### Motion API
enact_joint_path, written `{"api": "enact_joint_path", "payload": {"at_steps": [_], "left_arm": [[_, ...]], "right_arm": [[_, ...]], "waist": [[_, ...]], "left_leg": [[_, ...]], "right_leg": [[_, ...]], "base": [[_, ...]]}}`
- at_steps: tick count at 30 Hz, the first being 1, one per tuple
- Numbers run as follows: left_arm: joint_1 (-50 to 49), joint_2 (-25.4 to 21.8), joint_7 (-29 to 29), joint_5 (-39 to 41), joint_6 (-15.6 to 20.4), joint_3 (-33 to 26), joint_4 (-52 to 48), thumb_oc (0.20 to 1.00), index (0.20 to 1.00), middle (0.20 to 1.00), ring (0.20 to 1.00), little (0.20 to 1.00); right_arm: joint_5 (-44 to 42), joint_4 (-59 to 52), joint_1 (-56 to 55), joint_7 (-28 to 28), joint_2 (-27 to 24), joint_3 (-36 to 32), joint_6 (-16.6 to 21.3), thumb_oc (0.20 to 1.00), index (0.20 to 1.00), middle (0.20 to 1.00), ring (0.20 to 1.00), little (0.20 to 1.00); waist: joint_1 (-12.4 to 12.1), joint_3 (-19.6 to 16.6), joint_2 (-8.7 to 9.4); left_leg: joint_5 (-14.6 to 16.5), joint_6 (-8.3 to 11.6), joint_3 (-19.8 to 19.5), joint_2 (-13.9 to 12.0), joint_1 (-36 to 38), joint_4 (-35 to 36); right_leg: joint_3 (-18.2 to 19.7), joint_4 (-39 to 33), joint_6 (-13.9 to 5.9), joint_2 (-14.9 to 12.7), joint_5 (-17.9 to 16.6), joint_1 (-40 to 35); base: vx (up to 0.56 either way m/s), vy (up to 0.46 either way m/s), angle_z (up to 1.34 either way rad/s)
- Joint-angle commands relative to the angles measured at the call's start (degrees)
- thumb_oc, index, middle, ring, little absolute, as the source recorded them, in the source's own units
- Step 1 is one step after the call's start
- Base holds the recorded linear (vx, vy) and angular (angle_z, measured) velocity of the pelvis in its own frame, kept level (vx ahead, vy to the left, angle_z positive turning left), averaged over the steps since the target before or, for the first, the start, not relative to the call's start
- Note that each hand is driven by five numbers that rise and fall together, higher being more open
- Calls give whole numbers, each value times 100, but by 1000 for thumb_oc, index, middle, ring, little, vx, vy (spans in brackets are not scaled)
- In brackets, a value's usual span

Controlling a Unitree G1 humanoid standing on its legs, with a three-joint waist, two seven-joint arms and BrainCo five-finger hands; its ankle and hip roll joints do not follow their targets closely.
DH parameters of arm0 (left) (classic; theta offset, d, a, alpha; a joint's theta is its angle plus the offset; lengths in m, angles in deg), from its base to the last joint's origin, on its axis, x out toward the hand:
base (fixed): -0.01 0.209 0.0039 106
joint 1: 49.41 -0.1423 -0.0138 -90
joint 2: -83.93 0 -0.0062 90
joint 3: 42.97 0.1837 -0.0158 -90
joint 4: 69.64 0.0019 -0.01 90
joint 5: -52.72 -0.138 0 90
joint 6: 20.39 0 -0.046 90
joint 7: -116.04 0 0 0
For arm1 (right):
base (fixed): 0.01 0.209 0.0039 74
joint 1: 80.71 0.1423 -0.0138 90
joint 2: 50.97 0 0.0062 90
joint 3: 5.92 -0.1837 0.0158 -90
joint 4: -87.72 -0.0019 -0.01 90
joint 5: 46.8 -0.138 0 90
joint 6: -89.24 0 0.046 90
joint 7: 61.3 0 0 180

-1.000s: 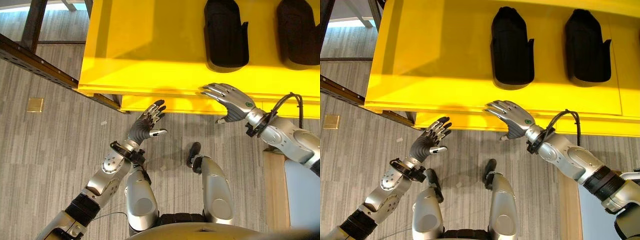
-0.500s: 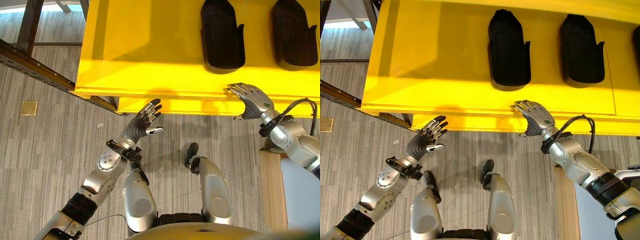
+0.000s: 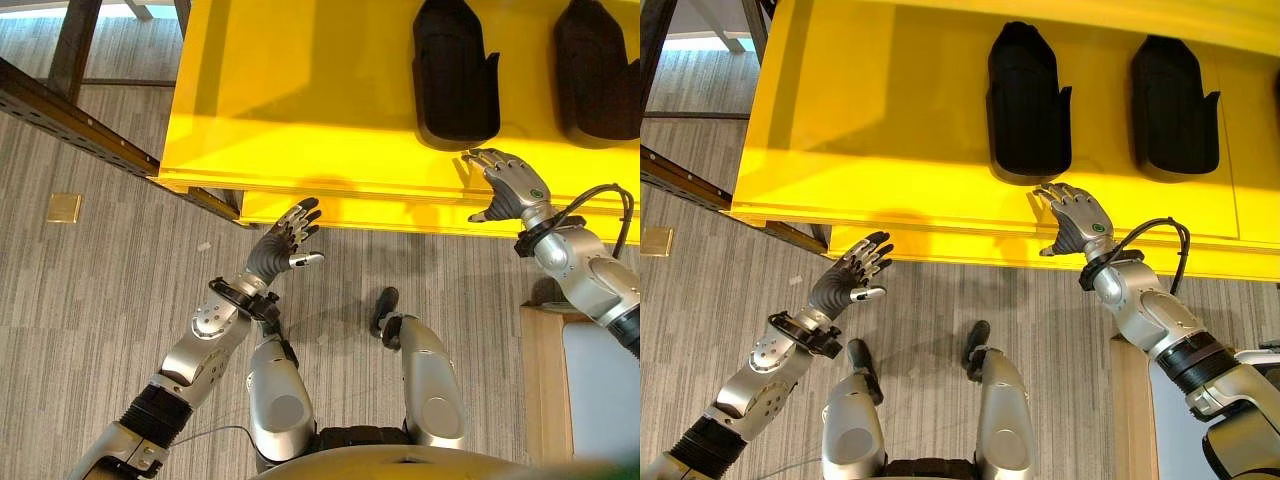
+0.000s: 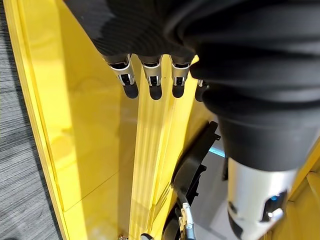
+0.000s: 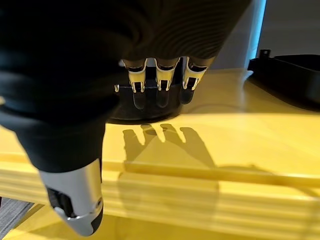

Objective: Move parts from the plastic box to the shelf.

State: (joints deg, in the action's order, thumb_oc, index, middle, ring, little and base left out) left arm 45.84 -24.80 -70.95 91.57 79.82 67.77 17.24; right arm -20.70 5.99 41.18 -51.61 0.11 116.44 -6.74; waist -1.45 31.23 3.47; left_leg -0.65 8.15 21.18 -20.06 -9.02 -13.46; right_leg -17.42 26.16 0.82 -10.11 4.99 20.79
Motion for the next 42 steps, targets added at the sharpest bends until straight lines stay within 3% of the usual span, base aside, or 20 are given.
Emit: {"api": "enact_joint_path", "payload": {"at_steps": [1,10,13,17,25,42], "left_arm": [[-321,-41,-231,-66,170,-118,-594,1000,1000,1000,1000,1000],[-332,-1,-347,-33,128,-130,-575,1000,1000,1000,1000,1000],[-333,31,-352,-55,161,-113,-553,1000,1000,1000,1000,1000],[-324,45,-317,-81,152,-96,-591,1000,1000,1000,1000,1000],[-245,131,-349,-106,84,-70,-587,1000,1000,1000,1000,1000],[-142,216,-497,-25,-37,-26,-496,1000,1000,1000,1000,1000]], "right_arm": [[82,72,419,-93,107,179,76,1000,1000,1000,1000,1000],[147,144,681,-583,288,459,172,1000,1000,1000,1000,1000],[-32,106,672,-654,336,504,1,1000,1000,1000,1000,1000],[-284,165,615,-515,468,460,-171,1000,1000,1000,1000,1000],[-9,742,857,-310,779,245,-438,1000,1000,1000,1000,1000],[225,1732,1802,-603,701,435,-349,1000,1000,1000,1000,1000]], "waist": [[-13,-247,10],[-75,-247,-59],[-72,-240,-74],[-72,-228,-86],[-119,-239,-148],[-286,-239,-332]], "left_leg": [[520,-334,-192,259,-354,-760],[499,-320,-224,271,-365,-804],[471,-313,-221,277,-365,-774],[478,-322,-214,279,-363,-768],[446,-322,-254,311,-350,-744],[375,-300,-360,327,-385,-749]], "right_leg": [[280,-1,-280,306,557,-440],[242,141,-266,255,614,-397],[241,158,-266,244,616,-373],[233,184,-260,222,624,-360],[220,195,-249,199,629,-371],[120,480,-226,50,722,-285]], "base": [[0,0,0],[0,0,0],[0,0,0],[0,0,0],[1,1,0],[27,5,4]]}}
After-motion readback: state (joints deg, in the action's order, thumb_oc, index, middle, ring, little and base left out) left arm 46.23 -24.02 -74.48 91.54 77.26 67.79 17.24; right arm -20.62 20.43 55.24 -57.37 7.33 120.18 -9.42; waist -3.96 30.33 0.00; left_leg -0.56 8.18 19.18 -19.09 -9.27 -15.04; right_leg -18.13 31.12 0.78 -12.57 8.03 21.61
